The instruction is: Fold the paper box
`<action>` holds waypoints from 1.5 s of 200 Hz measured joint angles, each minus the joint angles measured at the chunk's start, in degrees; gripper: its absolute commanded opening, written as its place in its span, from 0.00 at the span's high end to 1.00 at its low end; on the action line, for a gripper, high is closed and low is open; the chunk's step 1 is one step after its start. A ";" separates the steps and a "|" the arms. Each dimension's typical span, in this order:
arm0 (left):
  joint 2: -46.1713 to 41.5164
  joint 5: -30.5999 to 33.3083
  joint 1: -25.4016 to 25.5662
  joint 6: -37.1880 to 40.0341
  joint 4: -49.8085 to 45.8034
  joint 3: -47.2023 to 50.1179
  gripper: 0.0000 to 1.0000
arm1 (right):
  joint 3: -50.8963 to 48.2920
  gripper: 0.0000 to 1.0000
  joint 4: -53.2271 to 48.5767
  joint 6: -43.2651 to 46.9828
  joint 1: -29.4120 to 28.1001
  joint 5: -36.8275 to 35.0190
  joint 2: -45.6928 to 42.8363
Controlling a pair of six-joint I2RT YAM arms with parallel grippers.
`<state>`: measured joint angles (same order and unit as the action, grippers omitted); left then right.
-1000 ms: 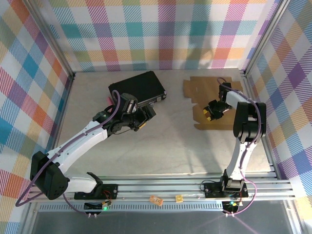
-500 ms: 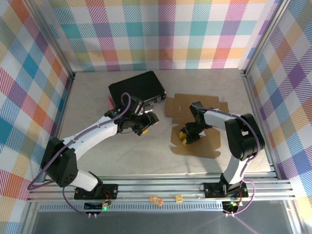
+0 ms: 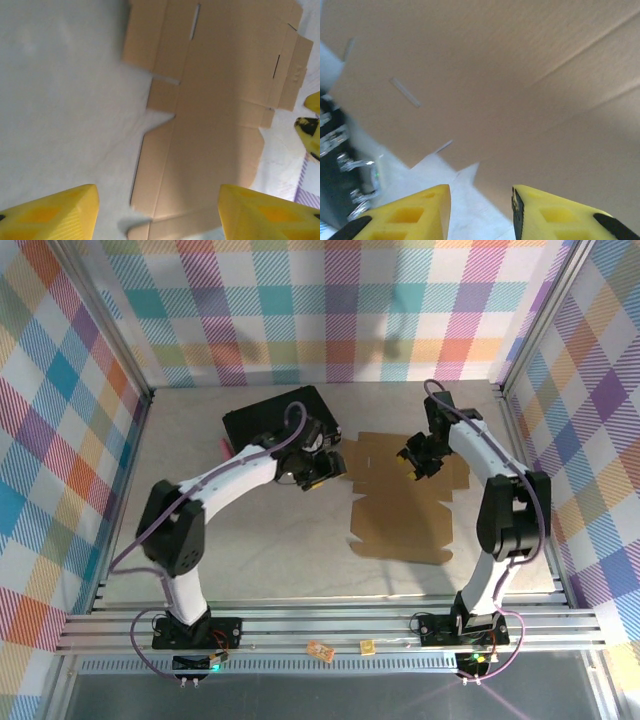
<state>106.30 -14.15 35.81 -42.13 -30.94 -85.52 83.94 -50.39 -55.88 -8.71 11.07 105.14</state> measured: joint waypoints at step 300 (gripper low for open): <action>19.56 8.02 -0.74 20.72 9.07 -14.88 1.00 | 1.20 0.39 -3.52 6.99 3.48 6.91 0.94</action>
<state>125.86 -6.13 35.07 -21.41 -21.87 -100.40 85.14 -53.91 -48.88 -5.23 17.98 106.08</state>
